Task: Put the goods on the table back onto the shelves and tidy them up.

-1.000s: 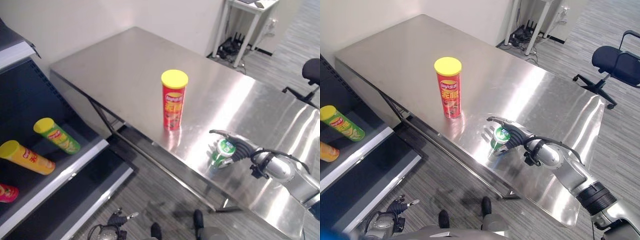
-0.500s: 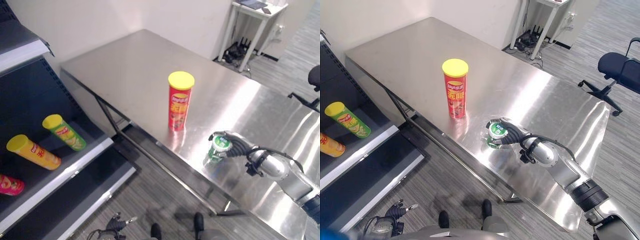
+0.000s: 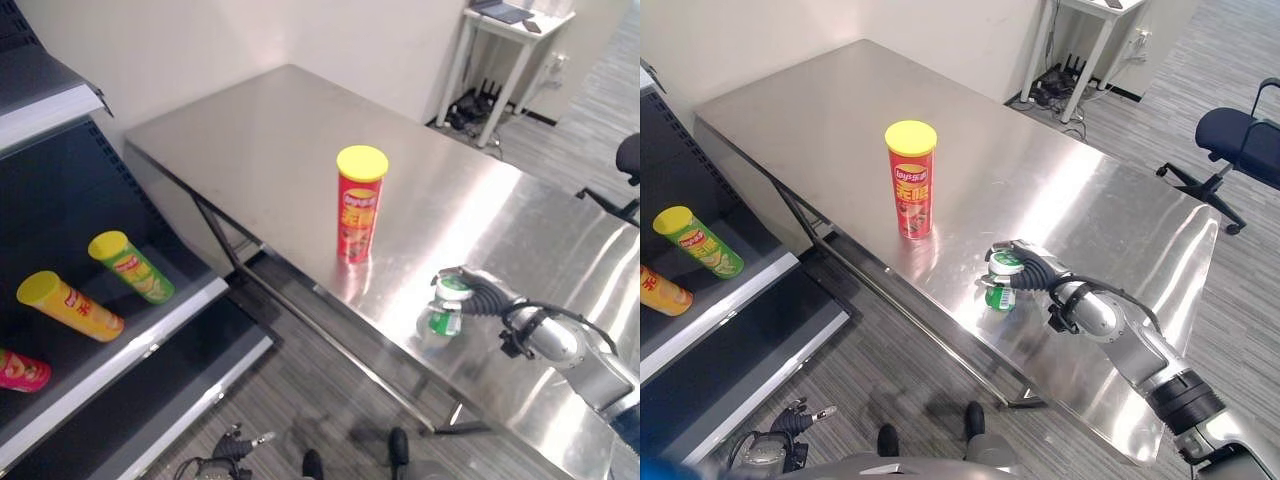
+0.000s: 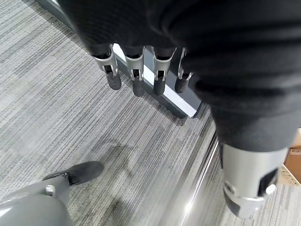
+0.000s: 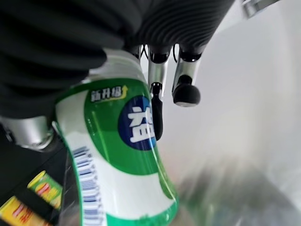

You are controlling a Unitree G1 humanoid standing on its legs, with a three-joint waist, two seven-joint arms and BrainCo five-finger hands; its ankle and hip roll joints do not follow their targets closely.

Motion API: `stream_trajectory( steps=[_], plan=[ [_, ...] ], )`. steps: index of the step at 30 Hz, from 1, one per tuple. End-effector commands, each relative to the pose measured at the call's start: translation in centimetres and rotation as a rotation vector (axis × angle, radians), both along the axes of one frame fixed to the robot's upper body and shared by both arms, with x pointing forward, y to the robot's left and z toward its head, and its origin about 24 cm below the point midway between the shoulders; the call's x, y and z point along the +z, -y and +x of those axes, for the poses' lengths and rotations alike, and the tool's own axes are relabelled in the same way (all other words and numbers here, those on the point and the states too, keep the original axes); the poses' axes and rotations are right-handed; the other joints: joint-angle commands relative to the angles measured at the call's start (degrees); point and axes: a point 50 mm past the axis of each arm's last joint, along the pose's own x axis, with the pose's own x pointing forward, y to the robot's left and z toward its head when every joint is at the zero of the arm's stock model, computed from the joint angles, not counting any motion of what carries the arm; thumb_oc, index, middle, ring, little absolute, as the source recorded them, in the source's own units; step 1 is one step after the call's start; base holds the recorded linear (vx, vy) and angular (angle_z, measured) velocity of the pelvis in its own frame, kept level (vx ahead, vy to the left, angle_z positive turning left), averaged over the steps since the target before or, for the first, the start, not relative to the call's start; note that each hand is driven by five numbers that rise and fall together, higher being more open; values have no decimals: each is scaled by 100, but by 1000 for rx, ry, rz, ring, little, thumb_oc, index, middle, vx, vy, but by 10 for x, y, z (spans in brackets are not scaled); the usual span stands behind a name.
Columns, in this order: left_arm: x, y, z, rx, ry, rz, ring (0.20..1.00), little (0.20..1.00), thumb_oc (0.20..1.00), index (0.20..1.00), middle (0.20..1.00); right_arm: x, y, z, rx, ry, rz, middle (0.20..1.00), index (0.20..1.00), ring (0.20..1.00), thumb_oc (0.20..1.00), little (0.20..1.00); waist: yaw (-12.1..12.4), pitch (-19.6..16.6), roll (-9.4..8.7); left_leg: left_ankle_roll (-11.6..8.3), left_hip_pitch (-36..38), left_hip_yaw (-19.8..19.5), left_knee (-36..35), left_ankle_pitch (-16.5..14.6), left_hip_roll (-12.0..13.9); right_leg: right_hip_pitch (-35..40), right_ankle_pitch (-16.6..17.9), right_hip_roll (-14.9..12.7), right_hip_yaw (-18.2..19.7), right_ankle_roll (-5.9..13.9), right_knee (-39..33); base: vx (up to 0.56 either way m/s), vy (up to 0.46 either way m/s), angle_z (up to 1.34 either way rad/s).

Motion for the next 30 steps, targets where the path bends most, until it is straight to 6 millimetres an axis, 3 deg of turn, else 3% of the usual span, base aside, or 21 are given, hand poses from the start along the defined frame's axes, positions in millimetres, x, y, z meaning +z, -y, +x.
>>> stream_trajectory(
  steps=[1, 8, 17, 30],
  plan=[
    [7, -6, 20, -7, 42, 45, 1000, 1000, 1000, 1000, 1000, 53, 5, 4, -23, 277, 56, 200, 200, 200, 200, 200, 131, 73, -50, -239, 225, 303, 70, -462, 164, 212, -484, -335, 171, 387, 243, 0, 0, 0],
    [6, -5, 16, 1, 36, 41, 1000, 1000, 1000, 1000, 1000, 101, 28, -6, -143, 566, 86, 200, 200, 200, 200, 200, 92, 14, -58, -230, 245, 300, 70, -497, 172, 239, -502, -326, 171, 386, 233, 0, 0, 0],
    [3, 1, 14, 3, 28, 33, 1000, 1000, 1000, 1000, 1000, 159, 33, -18, -202, 898, 173, 200, 200, 200, 200, 200, 155, -72, -71, -226, 305, 254, 70, -539, 177, 334, -554, -297, 145, 347, 200, 4, -5, 1],
    [2, 2, 13, 3, 19, 39, 1000, 1000, 1000, 1000, 1000, 175, 15, -16, -150, 984, 250, 200, 200, 200, 200, 200, 254, -123, -18, -243, 353, 194, 70, -556, 190, 446, -615, -276, 62, 301, 168, 7, -21, 5]
  ],
)
